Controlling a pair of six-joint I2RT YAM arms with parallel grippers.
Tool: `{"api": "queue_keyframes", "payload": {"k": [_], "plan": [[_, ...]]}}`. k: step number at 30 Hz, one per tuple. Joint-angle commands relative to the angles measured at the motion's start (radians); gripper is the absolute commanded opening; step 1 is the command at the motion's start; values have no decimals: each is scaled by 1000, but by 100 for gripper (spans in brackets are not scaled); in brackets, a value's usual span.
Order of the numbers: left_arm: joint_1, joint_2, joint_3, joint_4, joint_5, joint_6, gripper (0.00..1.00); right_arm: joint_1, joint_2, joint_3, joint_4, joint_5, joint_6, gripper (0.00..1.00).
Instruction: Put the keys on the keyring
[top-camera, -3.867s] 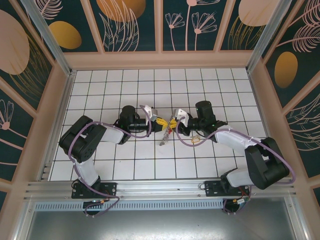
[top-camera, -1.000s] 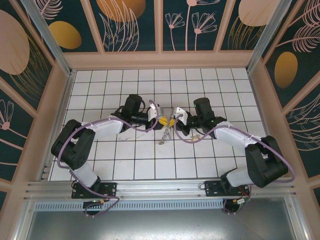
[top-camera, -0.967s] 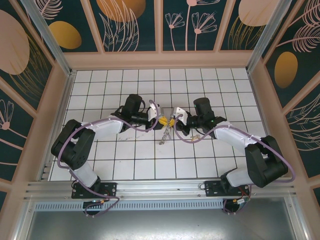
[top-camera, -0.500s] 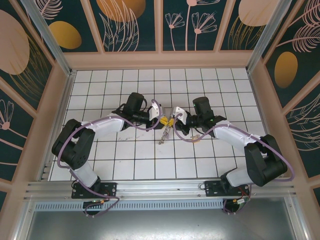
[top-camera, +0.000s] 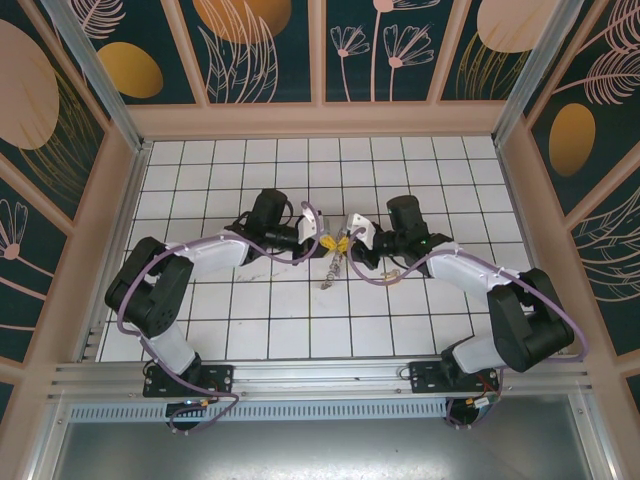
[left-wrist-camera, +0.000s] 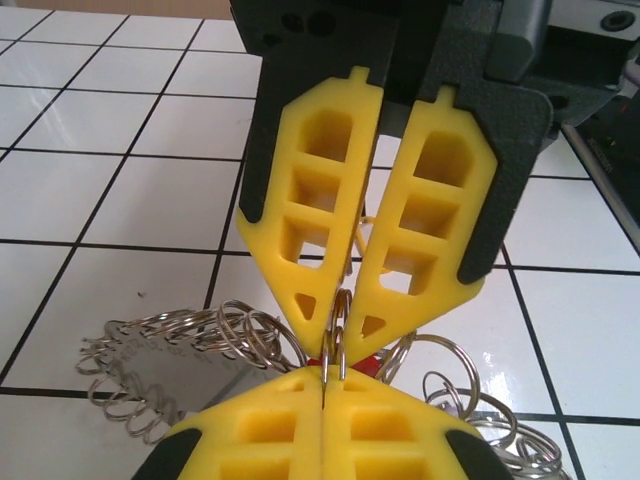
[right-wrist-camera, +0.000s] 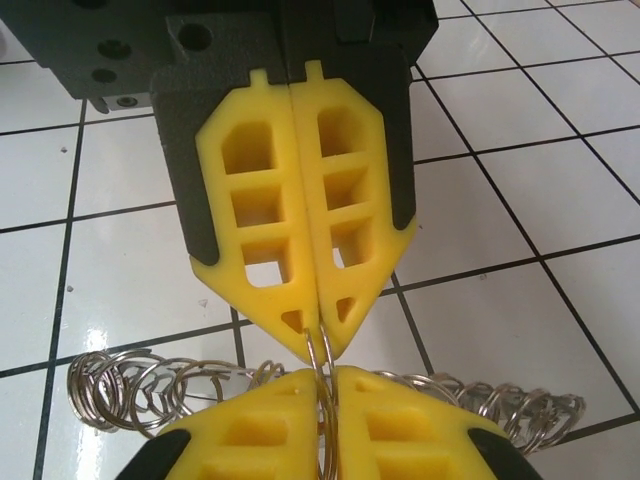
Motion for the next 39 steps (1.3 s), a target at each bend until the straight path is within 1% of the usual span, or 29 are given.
{"api": "queue_keyframes", "payload": {"k": [1,5,8,14,16,20,24,27,28,30,31,36,39], "plan": [[-10,8,-53,258,91,-136,0,-6,-5,-32,97,-57,24,12],[-10,8,-107,436,113,-248,0,-18,-8,-53,127,-76,38,13],[-10,9,-125,512,126,-299,0,-29,-14,-65,144,-97,50,14],[-9,8,-142,561,129,-333,0,-49,-26,-75,158,-104,54,17],[-9,8,-142,560,131,-335,0,-54,-29,-77,160,-105,54,16],[-9,7,-138,547,128,-332,0,-55,-39,-74,182,-120,74,9],[-9,9,-120,462,117,-284,0,-55,-48,-64,172,-116,76,4],[-10,7,-104,388,112,-238,0,-55,-49,-50,147,-111,70,3],[-10,8,-101,376,112,-229,0,-55,-49,-46,142,-111,69,5],[-10,8,-95,365,116,-224,0,-55,-49,-42,143,-111,72,15],[-10,8,-92,361,119,-223,0,-53,-49,-40,145,-113,75,19],[-9,7,-84,359,121,-222,0,-52,-64,-49,193,-106,96,22],[-9,8,-87,359,121,-222,0,-53,-64,-48,189,-102,86,19]]}}
